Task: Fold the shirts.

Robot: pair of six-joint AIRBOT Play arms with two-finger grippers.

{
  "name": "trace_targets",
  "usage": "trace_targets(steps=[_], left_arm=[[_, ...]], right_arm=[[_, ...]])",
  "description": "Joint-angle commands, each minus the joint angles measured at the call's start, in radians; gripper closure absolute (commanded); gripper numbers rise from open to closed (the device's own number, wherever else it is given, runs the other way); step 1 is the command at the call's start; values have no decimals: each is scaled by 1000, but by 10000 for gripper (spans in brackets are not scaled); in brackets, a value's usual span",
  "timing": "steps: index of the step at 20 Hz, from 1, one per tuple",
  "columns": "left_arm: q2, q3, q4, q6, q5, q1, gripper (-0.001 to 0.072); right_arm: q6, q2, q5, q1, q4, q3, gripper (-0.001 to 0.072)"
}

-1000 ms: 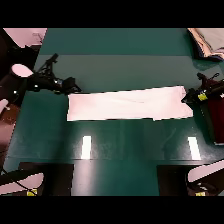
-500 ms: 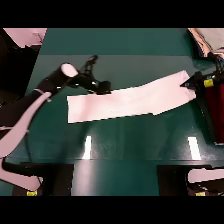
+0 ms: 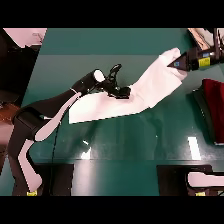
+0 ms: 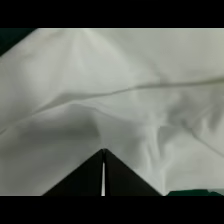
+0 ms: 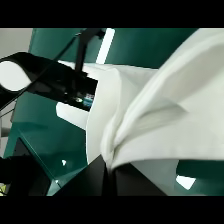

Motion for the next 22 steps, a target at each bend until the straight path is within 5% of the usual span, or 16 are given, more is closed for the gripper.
trace_targets(steps=[1, 7, 14, 22], left_arm=[[-23, 16, 9, -13, 1, -8, 681], [-15, 16, 31, -4, -32, -8, 682], [130, 41, 284, -15, -181, 35, 683], [446, 41, 506, -14, -344, 307, 682]], right_arm=[[25, 4, -21, 87, 10, 97, 701], [27, -2, -58, 167, 8, 126, 700], [-13, -10, -61, 236, 8, 125, 701], [-43, -76, -137, 398, 10, 125, 701]])
